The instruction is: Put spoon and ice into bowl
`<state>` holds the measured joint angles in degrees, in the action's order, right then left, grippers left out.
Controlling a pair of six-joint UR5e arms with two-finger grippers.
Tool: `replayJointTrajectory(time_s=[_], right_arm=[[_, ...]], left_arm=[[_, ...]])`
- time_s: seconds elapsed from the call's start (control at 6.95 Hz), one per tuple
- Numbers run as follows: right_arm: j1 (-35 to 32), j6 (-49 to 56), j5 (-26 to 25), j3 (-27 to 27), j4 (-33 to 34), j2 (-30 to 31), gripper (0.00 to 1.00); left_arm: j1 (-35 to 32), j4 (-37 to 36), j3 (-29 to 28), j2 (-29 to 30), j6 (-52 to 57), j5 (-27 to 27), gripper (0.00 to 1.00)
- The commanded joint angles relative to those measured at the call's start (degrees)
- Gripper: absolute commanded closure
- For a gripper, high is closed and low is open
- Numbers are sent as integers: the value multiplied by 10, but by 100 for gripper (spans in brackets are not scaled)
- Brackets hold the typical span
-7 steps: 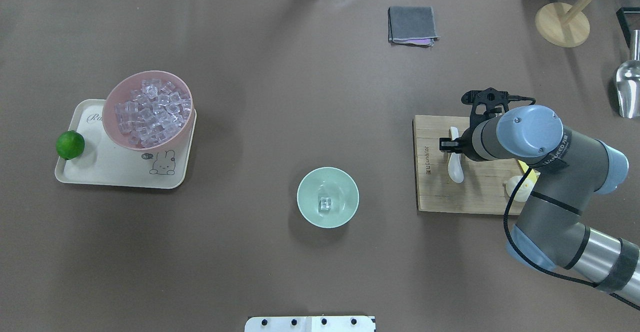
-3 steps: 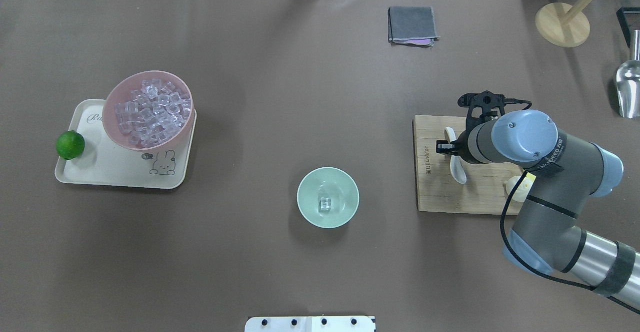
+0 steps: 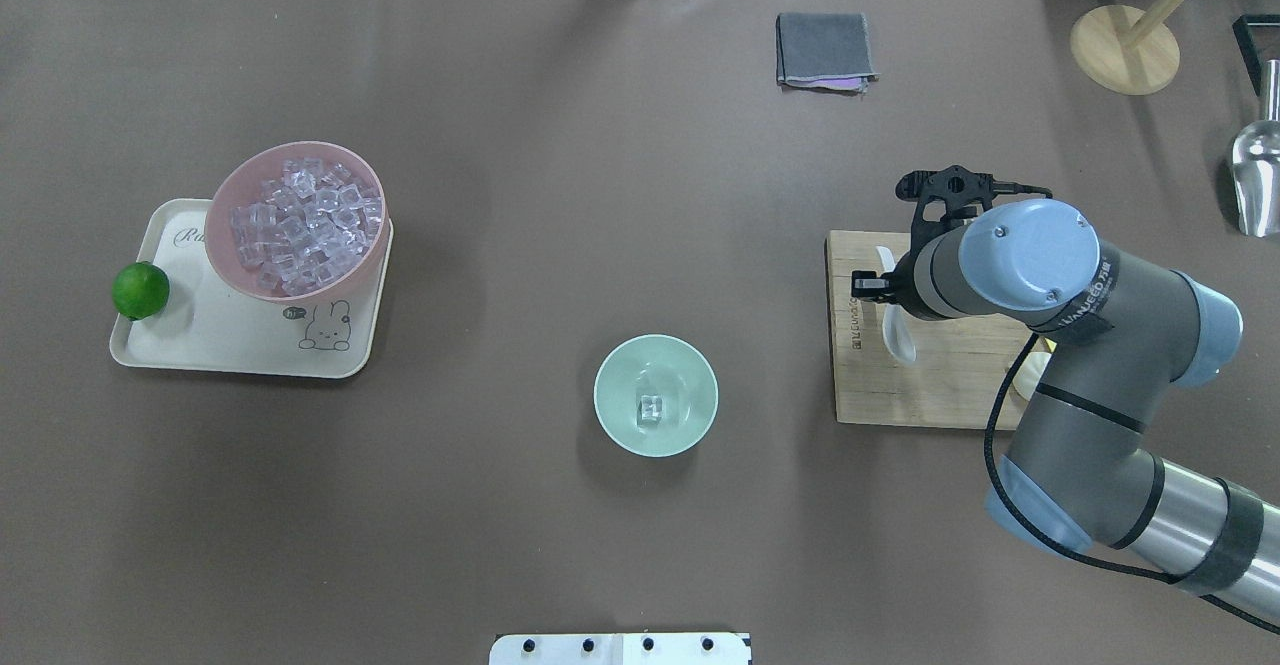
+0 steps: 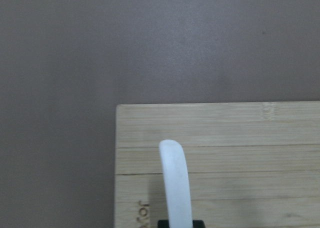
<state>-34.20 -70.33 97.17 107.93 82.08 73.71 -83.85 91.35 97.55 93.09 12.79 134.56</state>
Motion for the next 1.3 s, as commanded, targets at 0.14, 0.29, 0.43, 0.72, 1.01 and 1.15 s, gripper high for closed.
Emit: replayJointTrajectory(time_s=[0.14,0.29,0.43,0.72,1.01,1.15], right_arm=[[70,-142,-34,22,191,-145,100],[99,-194,-54,21,217,-175,100],[137,-249,-97,12,238,-197,100],[171,-317,-147,-46,250,-253,100],[169,-314,-158,-88,248,-283,100],[159,-308,-160,-91,248,-283,100]], left_arm=[[0,-3,-7,-2,-3,0,1],[0,-3,-7,-2,-3,0,1],[0,-3,-7,-3,-3,0,1],[1,-4,-9,-2,-3,-1,1],[0,-5,-9,-3,-3,-1,1],[0,-5,-9,-3,-3,-1,1]])
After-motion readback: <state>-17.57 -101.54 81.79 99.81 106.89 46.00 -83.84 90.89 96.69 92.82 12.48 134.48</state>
